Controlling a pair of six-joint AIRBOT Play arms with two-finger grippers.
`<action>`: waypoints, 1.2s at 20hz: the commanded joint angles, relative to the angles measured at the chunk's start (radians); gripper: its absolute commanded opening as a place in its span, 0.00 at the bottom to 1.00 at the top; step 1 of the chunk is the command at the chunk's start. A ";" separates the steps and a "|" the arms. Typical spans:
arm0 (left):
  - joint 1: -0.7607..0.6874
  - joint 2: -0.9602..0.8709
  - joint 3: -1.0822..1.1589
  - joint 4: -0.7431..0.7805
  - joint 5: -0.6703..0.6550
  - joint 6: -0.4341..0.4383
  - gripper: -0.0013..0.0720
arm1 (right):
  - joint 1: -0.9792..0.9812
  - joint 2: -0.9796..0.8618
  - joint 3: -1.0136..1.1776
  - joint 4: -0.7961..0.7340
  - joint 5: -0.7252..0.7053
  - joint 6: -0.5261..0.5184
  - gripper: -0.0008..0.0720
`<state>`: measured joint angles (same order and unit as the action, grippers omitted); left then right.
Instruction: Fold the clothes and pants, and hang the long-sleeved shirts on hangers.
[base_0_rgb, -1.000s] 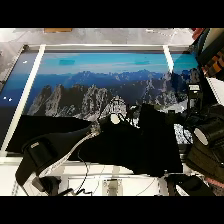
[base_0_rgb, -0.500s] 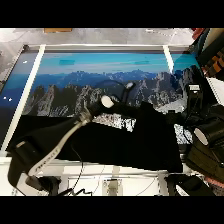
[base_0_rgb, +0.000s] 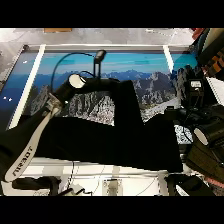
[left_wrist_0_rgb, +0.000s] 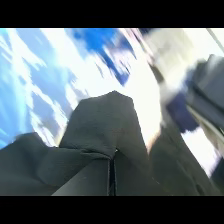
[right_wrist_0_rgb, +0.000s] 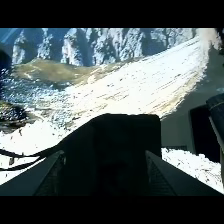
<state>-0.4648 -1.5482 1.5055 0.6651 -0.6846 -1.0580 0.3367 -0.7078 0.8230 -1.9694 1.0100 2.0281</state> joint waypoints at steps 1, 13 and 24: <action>0.068 0.030 0.002 0.009 0.055 0.004 0.03 | 0.000 -0.001 0.001 -0.019 -0.013 0.006 0.77; 0.234 0.071 0.002 0.803 0.052 -0.409 0.03 | -0.388 -0.248 0.019 0.079 -0.177 -0.019 0.77; 0.243 0.022 0.001 0.959 0.056 -0.394 0.96 | -0.492 -0.448 0.021 0.212 -0.166 -0.115 0.61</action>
<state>-0.2276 -1.5105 1.5063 1.5894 -0.6304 -1.4563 -0.1455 -1.1351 0.8433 -1.8011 0.8471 1.9217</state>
